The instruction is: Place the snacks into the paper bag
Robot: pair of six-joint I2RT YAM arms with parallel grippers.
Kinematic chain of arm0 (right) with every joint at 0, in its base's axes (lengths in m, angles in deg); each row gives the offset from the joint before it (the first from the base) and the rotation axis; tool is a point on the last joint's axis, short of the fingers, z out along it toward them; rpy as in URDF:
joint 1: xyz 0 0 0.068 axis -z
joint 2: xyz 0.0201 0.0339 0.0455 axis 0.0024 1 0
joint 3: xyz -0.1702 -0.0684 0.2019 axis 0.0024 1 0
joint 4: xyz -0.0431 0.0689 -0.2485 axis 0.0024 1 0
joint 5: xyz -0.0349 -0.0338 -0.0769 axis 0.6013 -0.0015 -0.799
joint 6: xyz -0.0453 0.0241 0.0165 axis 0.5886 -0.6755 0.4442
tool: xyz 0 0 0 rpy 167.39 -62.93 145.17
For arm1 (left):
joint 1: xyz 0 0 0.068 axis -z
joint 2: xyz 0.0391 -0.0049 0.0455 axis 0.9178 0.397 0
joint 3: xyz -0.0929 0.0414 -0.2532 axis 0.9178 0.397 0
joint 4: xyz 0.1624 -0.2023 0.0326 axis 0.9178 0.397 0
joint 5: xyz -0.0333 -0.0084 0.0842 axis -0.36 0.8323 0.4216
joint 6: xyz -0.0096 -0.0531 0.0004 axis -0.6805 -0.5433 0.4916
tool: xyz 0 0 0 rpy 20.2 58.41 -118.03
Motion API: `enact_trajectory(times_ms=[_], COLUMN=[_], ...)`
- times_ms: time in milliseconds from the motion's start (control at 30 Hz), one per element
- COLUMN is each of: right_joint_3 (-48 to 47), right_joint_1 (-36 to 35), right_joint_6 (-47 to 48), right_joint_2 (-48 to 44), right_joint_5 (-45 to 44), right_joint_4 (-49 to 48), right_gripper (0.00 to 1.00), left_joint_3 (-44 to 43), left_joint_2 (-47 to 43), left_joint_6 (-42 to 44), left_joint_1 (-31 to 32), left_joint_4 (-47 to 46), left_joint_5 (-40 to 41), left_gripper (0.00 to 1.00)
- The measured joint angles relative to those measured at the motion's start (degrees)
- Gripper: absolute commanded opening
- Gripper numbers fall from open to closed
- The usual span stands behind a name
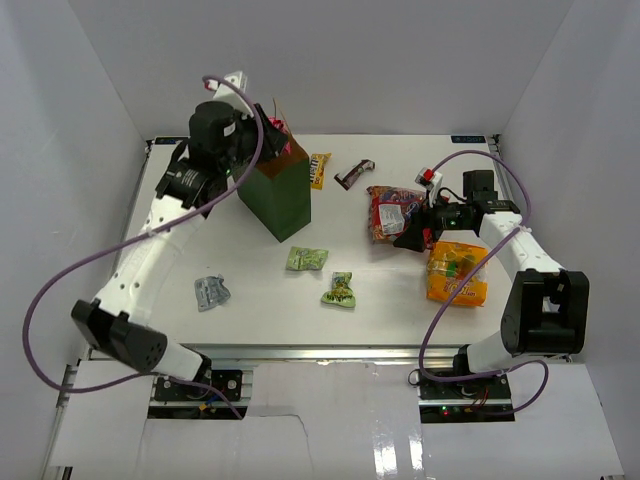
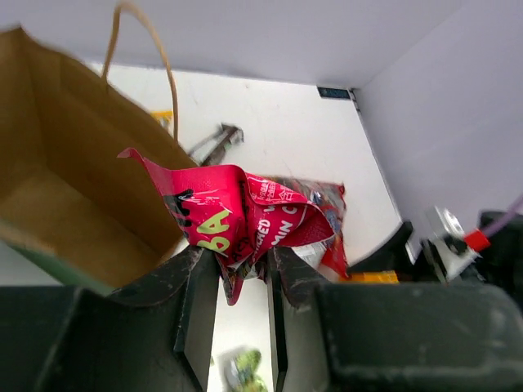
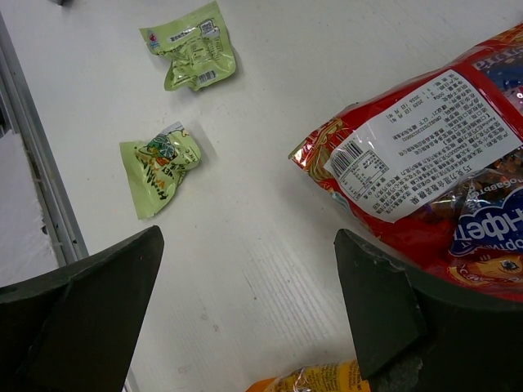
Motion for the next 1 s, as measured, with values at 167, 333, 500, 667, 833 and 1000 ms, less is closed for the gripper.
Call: enact_trajectory(times_ms=[167, 333, 500, 667, 833, 1000], right_joint_3=[0.0, -0.2, -3.7, -5.6, -4.0, -0.2], right_joint_1=[0.0, 0.0, -2.0, -12.8, -27.1, -38.9], right_joint_6=[0.5, 3.7, 14.4, 23.4, 19.5, 5.6], right_joint_2=[0.0, 0.0, 0.7, 1.0, 1.2, 2.0], right_joint_5=[0.0, 1.2, 3.9, 0.8, -7.3, -23.4], right_joint_4=[0.1, 2.3, 12.4, 16.8, 10.6, -1.7], right_gripper=[0.91, 0.90, 0.90, 0.90, 0.93, 0.94], left_joint_3=[-10.7, -11.3, -11.8, -15.7, -16.7, -7.0], left_joint_2=[11.6, 17.3, 19.3, 19.1, 15.7, 1.6], left_joint_6=[4.6, 7.8, 9.0, 9.1, 8.9, 6.9], left_joint_1=[0.0, 0.0, -0.1, -0.1, -0.1, -0.1], left_joint_4=[3.6, 8.1, 10.9, 11.7, 11.0, 8.3], left_joint_5=[4.8, 8.7, 10.0, 8.8, 3.7, 0.2], left_gripper=[0.22, 0.55, 0.80, 0.81, 0.82, 0.84])
